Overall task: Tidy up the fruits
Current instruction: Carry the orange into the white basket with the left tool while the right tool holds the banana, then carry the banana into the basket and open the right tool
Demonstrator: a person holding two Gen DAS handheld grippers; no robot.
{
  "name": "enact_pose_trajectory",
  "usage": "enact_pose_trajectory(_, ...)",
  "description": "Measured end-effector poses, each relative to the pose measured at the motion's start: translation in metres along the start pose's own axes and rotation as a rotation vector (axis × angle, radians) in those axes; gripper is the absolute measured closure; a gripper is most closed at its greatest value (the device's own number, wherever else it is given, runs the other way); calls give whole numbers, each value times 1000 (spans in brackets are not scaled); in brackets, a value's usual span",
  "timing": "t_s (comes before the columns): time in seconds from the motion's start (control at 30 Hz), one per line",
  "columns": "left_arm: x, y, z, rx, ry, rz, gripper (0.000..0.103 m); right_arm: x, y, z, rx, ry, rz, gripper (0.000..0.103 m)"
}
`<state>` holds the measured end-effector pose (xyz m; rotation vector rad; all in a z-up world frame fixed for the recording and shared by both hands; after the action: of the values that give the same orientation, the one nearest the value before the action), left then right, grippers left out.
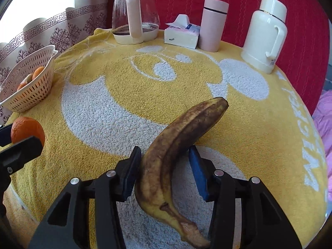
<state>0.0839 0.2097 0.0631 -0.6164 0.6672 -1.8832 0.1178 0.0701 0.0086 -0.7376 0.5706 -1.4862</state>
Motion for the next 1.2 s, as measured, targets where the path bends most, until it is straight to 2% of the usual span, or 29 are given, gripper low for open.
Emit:
enact_pose_trajectory(0.13,-10,-6,4,18,-21,13,63,-3,-11,-1,51,-8,-6,60)
enact_pose_trajectory(0.47,-35,-27,18,78,-74,51,63,-2,-42,3,149,44,74,60)
enact_pose_trajectory(0.83,-105,-60,34,176,-201,157,63,-20,-55,6,165,43,138,60)
enact_pose_trajectory(1.0,-140,-70,38,226,-232,248,63,-29,-55,8,165,38,154,60)
enact_pose_trajectory(1.2,-174,-71,34,213,-316,288,59,-39,-53,9,156,32,176,60)
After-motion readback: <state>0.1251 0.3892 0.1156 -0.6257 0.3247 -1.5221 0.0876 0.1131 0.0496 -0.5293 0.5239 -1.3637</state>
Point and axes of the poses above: each gripper's, at about its wrist camera, not at the fingertips, and y roughly the way its jaws point, x to its right, z to its top, the point moved 1 cm from there along y, roughly the way its jaws point, and after that the axes turned 3 degrees about -z, right-handed, at the moved point
